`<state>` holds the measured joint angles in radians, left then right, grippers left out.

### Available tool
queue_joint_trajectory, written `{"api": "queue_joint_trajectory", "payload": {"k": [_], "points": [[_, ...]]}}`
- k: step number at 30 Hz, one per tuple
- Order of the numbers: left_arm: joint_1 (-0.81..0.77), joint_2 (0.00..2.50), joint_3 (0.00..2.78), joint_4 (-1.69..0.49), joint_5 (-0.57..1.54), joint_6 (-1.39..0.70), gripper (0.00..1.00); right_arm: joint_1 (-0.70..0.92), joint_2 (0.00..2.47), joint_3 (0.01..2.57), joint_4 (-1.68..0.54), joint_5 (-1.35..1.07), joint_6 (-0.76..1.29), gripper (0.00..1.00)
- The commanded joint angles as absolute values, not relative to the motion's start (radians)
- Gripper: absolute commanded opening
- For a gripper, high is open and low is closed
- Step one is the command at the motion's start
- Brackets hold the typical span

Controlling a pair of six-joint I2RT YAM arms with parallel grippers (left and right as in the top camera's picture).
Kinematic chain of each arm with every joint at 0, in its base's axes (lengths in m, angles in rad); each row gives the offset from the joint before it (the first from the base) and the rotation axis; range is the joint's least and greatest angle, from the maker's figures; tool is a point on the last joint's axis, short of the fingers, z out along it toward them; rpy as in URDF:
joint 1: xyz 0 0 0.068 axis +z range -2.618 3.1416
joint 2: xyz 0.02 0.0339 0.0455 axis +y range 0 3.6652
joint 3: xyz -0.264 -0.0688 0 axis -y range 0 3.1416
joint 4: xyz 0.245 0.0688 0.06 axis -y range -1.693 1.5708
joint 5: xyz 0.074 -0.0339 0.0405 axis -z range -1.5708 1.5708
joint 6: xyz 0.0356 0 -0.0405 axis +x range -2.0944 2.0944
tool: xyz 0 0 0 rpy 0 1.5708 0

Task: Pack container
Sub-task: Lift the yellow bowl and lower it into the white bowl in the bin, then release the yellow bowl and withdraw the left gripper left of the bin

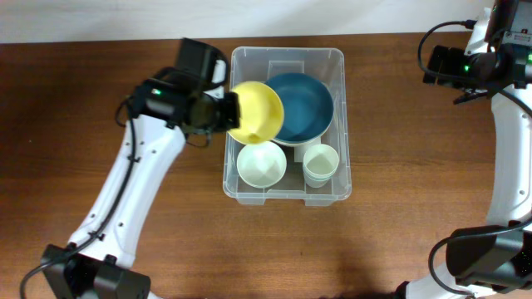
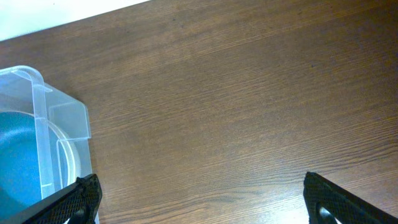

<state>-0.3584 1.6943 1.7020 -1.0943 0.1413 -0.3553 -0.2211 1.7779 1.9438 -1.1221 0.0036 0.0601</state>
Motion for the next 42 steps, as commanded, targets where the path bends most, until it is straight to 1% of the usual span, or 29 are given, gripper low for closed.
{"api": "queue_joint_trajectory", "payload": {"k": [1,6,13,14,15,17,18,20,25,33,34,36,37,38,39,40,41,42], "points": [[-0.417,1.688,1.707,-1.126,0.070,-0.336,0.01,-0.224,1.774,1.947,-1.120,0.009,0.068,0.99],[-0.451,1.688,1.679,-1.151,0.059,-0.337,0.01,-0.224,1.774,1.947,-1.120,0.009,0.068,0.99],[-0.456,1.689,1.591,-1.127,0.059,-0.351,0.02,-0.224,1.774,1.947,-1.120,0.009,0.068,0.99],[-0.456,1.689,1.586,-1.126,0.059,-0.351,0.11,-0.224,1.774,1.947,-1.120,0.009,0.068,0.99],[-0.456,1.689,1.586,-1.126,0.059,-0.351,0.22,-0.224,1.774,1.947,-1.120,0.009,0.068,0.99],[-0.456,1.689,1.586,-1.118,0.059,-0.351,0.84,-0.224,1.774,1.947,-1.120,0.009,0.068,0.99],[-0.456,1.689,1.586,-1.114,0.059,-0.351,0.99,-0.224,1.774,1.947,-1.120,0.009,0.068,0.99],[-0.455,1.689,1.587,-1.099,0.059,-0.351,1.00,-0.224,1.774,1.947,-1.120,0.009,0.068,0.99],[-0.424,1.688,1.614,-1.054,0.052,-0.351,1.00,-0.224,1.774,1.947,-1.120,0.009,0.068,0.99],[-0.233,1.688,1.665,-1.036,0.052,-0.352,0.99,-0.224,1.774,1.947,-1.120,0.009,0.068,0.99],[-0.190,1.688,1.665,-1.045,0.056,-0.351,0.99,-0.224,1.774,1.947,-1.120,0.009,0.068,0.99],[-0.159,1.688,1.665,-1.060,0.055,-0.351,0.97,-0.224,1.774,1.947,-1.120,0.009,0.068,0.99],[-0.148,1.688,1.665,-1.069,0.050,-0.351,0.94,-0.224,1.774,1.947,-1.120,0.009,0.068,0.99],[-0.140,1.688,1.664,-1.079,0.035,-0.351,0.89,-0.224,1.774,1.947,-1.120,0.009,0.068,0.99],[-0.136,1.688,1.660,-1.085,0.015,-0.351,0.73,-0.224,1.774,1.947,-1.120,0.009,0.068,0.99],[-0.134,1.688,1.653,-1.090,-0.002,-0.352,0.40,-0.224,1.774,1.947,-1.120,0.009,0.068,0.99],[-0.134,1.688,1.644,-1.094,-0.010,-0.353,0.17,-0.224,1.774,1.947,-1.120,0.009,0.068,0.99],[-0.134,1.688,1.629,-1.095,-0.007,-0.356,0.06,-0.224,1.774,1.947,-1.120,0.009,0.068,0.99]]}}
